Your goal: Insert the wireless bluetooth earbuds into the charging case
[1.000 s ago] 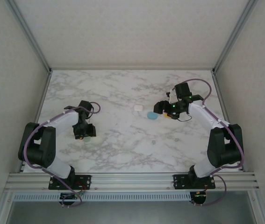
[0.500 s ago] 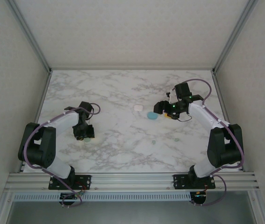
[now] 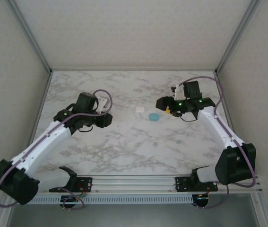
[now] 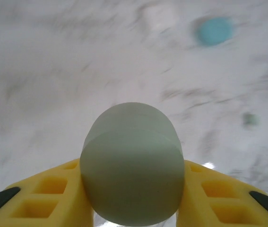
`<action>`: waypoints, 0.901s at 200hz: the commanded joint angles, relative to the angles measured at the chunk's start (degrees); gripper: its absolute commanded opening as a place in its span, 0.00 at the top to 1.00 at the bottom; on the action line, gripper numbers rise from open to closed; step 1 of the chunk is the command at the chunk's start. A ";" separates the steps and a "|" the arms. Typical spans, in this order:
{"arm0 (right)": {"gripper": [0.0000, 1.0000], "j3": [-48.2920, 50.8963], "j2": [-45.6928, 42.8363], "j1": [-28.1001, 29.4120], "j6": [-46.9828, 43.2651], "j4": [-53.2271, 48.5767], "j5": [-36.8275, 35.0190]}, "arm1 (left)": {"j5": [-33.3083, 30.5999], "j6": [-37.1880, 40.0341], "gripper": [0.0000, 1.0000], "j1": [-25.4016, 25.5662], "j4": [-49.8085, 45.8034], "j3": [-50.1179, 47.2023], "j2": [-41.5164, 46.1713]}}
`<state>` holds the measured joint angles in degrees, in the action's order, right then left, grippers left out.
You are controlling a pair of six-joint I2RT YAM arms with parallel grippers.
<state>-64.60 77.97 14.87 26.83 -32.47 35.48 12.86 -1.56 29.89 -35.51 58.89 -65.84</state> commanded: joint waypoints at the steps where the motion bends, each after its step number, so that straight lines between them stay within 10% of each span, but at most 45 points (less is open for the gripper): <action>1: 0.32 -1.69 -2.84 -0.20 4.20 3.29 9.80 | 7.79 14.14 0.79 2.41 6.53 0.04 3.06; 44: 0.36 -4.06 -5.62 1.98 6.24 3.13 16.83 | 13.08 31.88 0.83 7.55 8.81 1.62 3.00; 180: 0.43 -10.16 1.20 14.73 3.67 -1.24 18.83 | 10.69 32.90 0.80 13.62 5.69 11.86 -6.87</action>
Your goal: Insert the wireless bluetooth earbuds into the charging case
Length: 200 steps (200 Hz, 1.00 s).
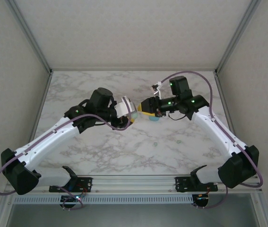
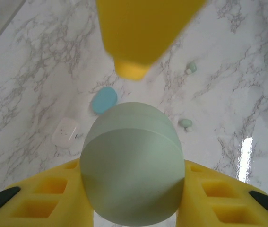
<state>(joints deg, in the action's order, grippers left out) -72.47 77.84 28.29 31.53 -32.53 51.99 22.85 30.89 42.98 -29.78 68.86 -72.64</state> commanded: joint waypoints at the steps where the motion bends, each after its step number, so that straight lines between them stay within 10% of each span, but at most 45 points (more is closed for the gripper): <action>1: 0.43 -2.31 1.38 1.36 -0.94 -1.15 2.37 | 0.70 0.46 0.79 0.52 -0.07 1.89 -0.10; 200: 0.62 -7.49 8.72 5.03 -3.01 -7.97 -1.10 | -2.50 0.63 0.78 1.05 -1.84 3.03 -1.49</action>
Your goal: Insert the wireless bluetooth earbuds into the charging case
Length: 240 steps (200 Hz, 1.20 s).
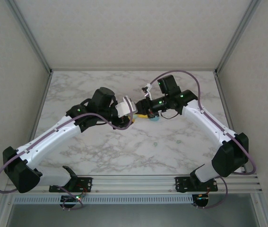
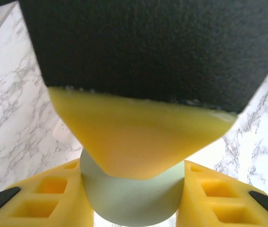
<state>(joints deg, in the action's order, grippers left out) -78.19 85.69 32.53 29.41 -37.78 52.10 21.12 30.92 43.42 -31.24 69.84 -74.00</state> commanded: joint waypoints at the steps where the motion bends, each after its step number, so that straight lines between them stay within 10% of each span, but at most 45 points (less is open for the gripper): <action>1: 0.63 -1.77 0.88 0.78 -0.91 -2.82 -1.25 | -0.84 0.58 0.78 0.61 -0.43 2.05 -0.16; 38: 0.75 -2.57 0.38 0.75 -2.07 -4.20 -2.67 | -2.69 0.21 0.74 0.66 -0.51 2.36 -0.03; 69: 0.79 -2.08 -1.31 0.24 0.21 0.96 -1.13 | -4.97 -1.27 0.48 0.61 2.81 0.35 1.94; 114: 0.81 5.68 -6.32 -6.00 14.67 22.87 9.57 | 3.27 -12.45 0.29 -6.31 26.27 -14.08 12.08; 146: 0.83 9.37 -8.16 -8.82 27.14 38.15 14.54 | 9.90 -24.01 0.27 -11.77 47.64 -23.44 16.74; 240: 0.84 14.15 -4.71 -8.61 61.04 72.91 11.71 | 16.31 -28.35 0.27 -10.72 62.52 -20.86 7.63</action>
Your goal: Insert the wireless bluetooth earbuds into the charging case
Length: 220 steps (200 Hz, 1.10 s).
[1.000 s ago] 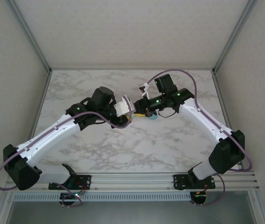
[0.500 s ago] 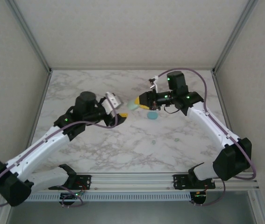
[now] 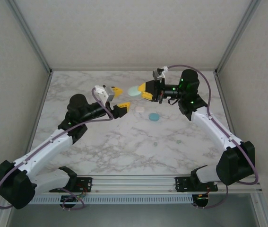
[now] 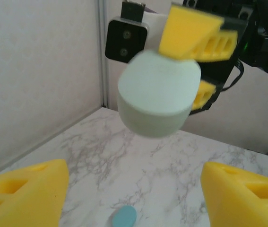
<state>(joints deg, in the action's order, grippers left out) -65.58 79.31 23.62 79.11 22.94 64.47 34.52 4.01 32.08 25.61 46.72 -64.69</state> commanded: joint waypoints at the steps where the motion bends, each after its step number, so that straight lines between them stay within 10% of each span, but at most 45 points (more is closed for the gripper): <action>1: 0.84 1.57 1.70 0.30 11.51 12.25 -0.70 | 2.92 -1.50 0.27 0.62 5.85 2.29 -1.77; 178: 0.83 5.46 5.79 2.05 21.30 24.96 -2.03 | 4.30 -3.48 0.60 2.64 12.01 5.73 -6.77; 220: 0.70 2.28 2.34 2.05 2.24 -0.86 -1.19 | 4.92 1.15 0.75 2.69 3.13 7.94 -5.92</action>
<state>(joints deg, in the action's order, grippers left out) -60.86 83.81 24.73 96.92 42.41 63.48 35.79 1.69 33.54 33.63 50.52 -71.26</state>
